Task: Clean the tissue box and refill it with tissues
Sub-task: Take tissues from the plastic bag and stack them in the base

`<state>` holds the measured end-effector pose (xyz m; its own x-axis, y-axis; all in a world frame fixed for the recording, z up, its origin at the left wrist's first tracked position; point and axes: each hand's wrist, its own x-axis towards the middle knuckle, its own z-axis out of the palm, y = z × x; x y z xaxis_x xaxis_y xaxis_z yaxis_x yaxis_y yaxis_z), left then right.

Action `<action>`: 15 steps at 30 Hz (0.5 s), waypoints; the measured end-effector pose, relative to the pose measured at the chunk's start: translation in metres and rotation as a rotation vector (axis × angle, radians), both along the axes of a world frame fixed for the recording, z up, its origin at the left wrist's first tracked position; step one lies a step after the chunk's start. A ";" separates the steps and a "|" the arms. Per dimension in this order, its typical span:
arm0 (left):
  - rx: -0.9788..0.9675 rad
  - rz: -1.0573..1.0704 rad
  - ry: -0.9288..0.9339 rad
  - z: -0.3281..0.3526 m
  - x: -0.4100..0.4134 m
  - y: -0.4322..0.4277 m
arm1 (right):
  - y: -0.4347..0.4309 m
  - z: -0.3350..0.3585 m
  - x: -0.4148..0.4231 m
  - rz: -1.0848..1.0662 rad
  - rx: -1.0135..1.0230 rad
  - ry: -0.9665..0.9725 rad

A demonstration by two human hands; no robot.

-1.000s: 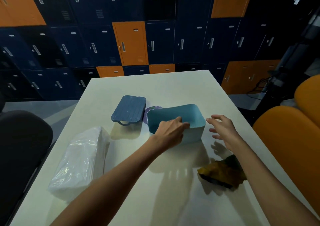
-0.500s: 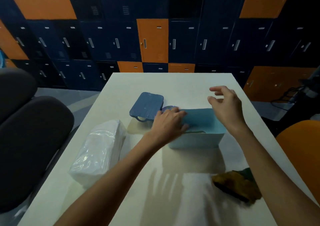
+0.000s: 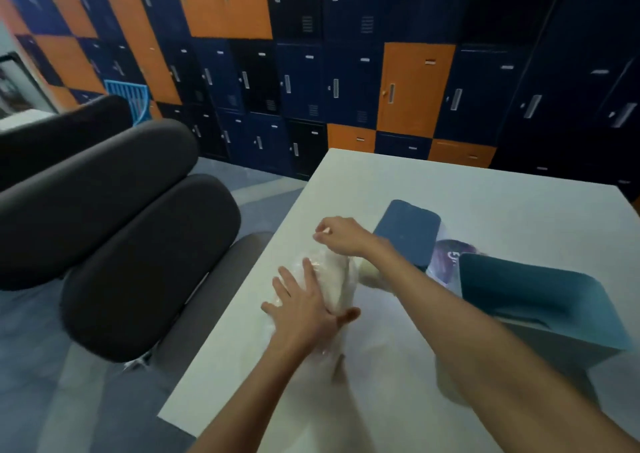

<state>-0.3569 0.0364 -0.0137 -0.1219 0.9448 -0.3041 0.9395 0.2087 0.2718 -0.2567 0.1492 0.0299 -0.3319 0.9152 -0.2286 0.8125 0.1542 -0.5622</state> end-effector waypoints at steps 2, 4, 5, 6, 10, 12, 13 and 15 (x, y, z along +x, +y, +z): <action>0.019 0.002 -0.013 -0.005 -0.003 -0.001 | 0.010 -0.021 -0.011 -0.011 -0.101 -0.125; 0.036 0.019 -0.023 -0.008 -0.010 -0.003 | 0.011 -0.032 -0.017 -0.075 -0.201 -0.149; 0.046 0.029 -0.025 -0.009 -0.013 -0.003 | 0.009 -0.034 -0.018 -0.123 -0.232 -0.131; 0.052 0.033 -0.019 -0.011 -0.016 -0.003 | 0.008 -0.035 -0.017 -0.176 -0.251 -0.110; 0.051 0.015 0.004 -0.013 -0.027 -0.001 | -0.001 -0.029 -0.014 -0.397 -0.470 0.092; 0.076 -0.012 -0.007 -0.014 -0.031 0.001 | -0.005 -0.026 -0.010 -0.451 -0.532 0.170; 0.099 -0.034 -0.022 -0.013 -0.032 0.001 | -0.008 -0.024 -0.007 -0.471 -0.560 0.185; 0.152 -0.070 -0.072 -0.011 -0.038 0.003 | -0.013 -0.023 0.004 -0.507 -0.585 0.241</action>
